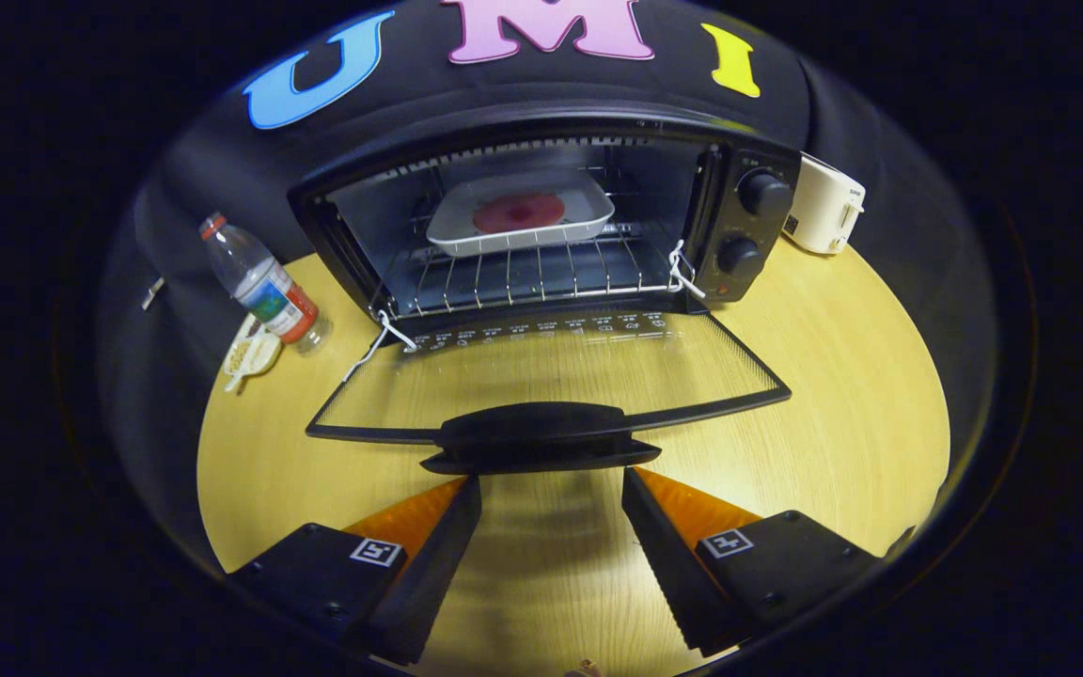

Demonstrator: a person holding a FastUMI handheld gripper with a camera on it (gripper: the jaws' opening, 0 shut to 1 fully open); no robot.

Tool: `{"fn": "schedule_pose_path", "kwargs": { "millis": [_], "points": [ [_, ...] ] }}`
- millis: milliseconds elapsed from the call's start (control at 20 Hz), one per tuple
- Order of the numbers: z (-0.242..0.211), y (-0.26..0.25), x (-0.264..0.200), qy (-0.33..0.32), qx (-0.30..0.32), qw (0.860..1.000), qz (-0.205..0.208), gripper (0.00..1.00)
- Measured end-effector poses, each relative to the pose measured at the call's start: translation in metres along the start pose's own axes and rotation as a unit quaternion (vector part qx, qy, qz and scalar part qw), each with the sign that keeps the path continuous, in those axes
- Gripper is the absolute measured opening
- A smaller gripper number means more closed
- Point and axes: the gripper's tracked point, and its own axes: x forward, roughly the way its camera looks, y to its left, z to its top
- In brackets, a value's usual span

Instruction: Open the toaster oven, put the food inside, and close the toaster oven door.

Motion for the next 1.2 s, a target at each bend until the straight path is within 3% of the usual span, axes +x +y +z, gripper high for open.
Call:
{"fn": "schedule_pose_path", "kwargs": {
  "millis": [300, 800, 950, 1200],
  "points": [
    [0.048, 0.003, -0.035, -0.088, 0.028, 0.995, 0.033, 0.99],
    [0.080, -0.028, -0.107, -0.154, -0.005, 0.987, 0.047, 0.99],
    [0.131, -0.052, -0.157, -0.224, -0.014, 0.973, 0.053, 0.99],
    [0.249, -0.107, -0.286, -0.365, -0.033, 0.930, 0.035, 0.99]
  ]
}}
